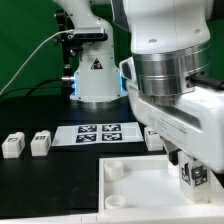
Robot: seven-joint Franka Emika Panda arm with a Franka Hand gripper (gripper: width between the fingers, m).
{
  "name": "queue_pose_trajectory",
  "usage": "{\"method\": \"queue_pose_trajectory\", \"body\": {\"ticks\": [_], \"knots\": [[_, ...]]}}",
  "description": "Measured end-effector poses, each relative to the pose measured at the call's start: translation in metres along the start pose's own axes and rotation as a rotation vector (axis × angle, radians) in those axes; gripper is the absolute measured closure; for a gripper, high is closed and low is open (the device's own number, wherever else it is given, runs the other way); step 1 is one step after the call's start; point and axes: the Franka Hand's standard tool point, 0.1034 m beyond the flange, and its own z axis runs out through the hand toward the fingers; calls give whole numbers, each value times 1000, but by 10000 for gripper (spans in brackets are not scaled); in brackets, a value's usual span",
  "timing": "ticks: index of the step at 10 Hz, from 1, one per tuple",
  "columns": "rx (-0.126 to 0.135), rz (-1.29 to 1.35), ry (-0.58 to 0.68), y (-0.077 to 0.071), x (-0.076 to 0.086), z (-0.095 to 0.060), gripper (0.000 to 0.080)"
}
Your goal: Assemble one leg
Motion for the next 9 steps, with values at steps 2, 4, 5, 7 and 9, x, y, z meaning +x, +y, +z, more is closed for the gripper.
{"method": "queue_pose_trajectory", "body": {"ticks": [2,4,5,7,9], "knots": [[-5,111,-4,1,-2,0,506],[-6,84,-5,1,-3,1,354],[-6,25,-4,1,-4,1,228],[-11,-215,16,2,-19,6,166],[-28,-597,43,1,-27,6,155]]}}
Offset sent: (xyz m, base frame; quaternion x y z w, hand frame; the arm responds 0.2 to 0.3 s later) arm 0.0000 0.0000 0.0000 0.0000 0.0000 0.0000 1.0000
